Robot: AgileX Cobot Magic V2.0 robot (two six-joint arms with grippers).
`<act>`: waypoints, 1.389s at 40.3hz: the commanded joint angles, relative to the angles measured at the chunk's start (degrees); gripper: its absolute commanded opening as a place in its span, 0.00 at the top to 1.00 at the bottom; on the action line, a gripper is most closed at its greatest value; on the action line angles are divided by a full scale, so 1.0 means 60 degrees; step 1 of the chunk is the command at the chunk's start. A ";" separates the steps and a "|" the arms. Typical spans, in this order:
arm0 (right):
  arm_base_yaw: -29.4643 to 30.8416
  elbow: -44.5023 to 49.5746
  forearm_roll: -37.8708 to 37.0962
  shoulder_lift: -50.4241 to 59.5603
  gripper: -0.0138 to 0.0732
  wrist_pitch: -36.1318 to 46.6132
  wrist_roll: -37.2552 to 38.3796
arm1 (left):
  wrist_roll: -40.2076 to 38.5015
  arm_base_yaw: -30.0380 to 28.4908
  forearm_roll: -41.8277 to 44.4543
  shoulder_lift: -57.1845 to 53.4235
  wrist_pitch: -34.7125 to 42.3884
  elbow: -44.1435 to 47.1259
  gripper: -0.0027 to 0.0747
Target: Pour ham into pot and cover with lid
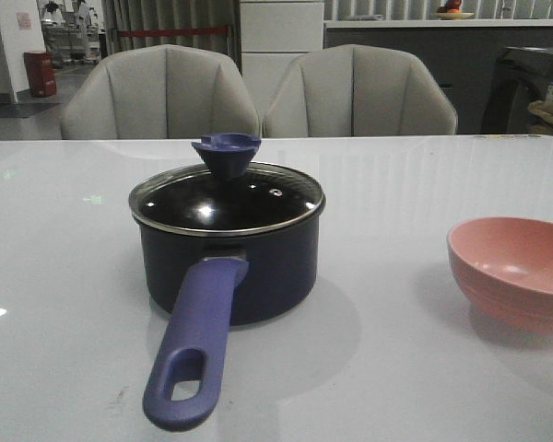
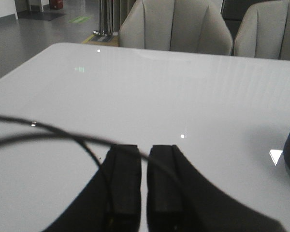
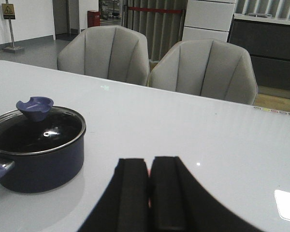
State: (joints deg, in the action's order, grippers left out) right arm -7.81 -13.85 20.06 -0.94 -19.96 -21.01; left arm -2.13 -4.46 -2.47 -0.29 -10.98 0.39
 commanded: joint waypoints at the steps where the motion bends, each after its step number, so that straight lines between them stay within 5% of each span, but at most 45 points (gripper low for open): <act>1: -0.0020 -0.0246 0.0119 -0.0087 0.67 0.0753 -0.0085 | -0.0125 0.0180 0.0659 -0.0226 0.0797 0.0291 0.78; 13: -0.0020 -0.0246 0.0119 -0.0087 0.67 0.0753 -0.0085 | -0.0125 0.1327 0.0635 -0.0226 0.1354 0.0291 0.78; 24: -0.0020 -0.0246 0.0119 -0.0087 0.67 0.0753 -0.0085 | -0.0125 0.0489 0.0412 -0.0226 0.1997 0.0291 0.78; 56: -0.0020 -0.0246 0.0119 -0.0087 0.67 0.0753 -0.0085 | -0.0125 0.0509 0.0412 -0.0226 0.1997 0.0291 0.78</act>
State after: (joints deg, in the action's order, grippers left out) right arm -7.81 -13.85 20.06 -0.94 -19.96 -21.01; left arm -2.46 -1.47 0.60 -0.29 -4.10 0.39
